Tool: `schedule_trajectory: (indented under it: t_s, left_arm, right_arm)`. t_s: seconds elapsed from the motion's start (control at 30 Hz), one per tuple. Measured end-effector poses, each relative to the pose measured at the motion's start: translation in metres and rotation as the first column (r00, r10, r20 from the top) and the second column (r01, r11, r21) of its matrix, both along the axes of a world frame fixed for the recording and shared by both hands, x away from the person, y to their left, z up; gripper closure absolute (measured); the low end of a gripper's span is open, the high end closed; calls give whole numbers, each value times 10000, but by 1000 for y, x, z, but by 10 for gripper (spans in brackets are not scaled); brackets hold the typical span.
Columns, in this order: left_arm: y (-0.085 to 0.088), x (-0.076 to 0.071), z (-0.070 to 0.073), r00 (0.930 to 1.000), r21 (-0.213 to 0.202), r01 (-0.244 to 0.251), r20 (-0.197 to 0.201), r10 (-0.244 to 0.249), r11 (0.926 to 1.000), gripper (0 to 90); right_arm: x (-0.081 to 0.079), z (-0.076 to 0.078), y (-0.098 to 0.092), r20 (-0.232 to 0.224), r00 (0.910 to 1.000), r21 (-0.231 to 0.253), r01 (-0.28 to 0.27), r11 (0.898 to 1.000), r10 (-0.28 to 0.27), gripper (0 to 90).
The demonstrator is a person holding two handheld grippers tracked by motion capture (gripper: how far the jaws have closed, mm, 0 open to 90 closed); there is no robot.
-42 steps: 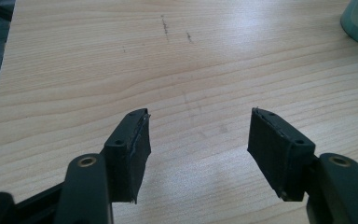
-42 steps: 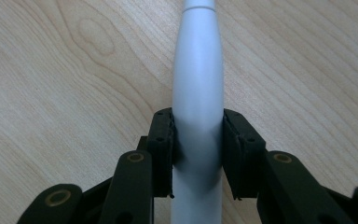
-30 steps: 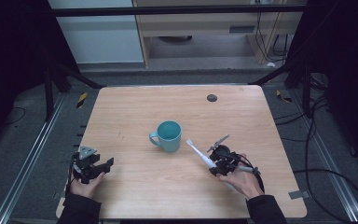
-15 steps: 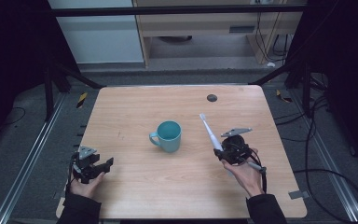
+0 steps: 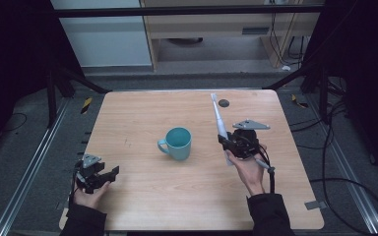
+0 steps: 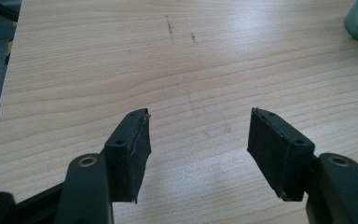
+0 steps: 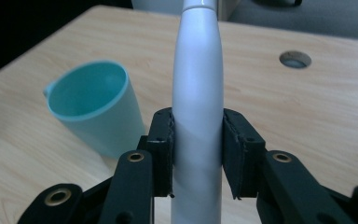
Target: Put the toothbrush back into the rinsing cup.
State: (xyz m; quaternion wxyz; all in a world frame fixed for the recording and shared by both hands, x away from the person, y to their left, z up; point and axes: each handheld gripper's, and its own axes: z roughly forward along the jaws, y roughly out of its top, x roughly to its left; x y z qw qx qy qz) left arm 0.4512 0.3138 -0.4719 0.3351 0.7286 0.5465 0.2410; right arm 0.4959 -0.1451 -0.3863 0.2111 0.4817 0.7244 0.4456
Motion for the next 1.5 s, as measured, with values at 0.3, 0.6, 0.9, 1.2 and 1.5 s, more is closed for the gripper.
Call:
schedule_trajectory:
  t_s: [0.3,0.6,0.9,1.2,1.5]
  left_arm:
    - [1,0,0,10000,-36,-19,1,19,10000,379]
    - [1,0,0,10000,-25,-30,-10,30,10000,380]
    - [1,0,0,10000,-51,-24,-4,24,10000,379]
    - [1,0,0,10000,-62,-17,-15,16,10000,379]
    - [2,0,0,10000,-94,-30,8,30,10000,379]
  right_arm:
    - [14,14,17,942,9953,759,150,9970,-221,664]
    - [23,22,41,1684,9852,1427,74,9897,-317,665]
    - [30,26,73,2108,9774,1924,-249,9810,-166,664]
    - [42,20,96,2174,9759,2306,-345,9724,-170,664]
    - [49,10,114,2119,9773,2247,-461,9733,-27,663]
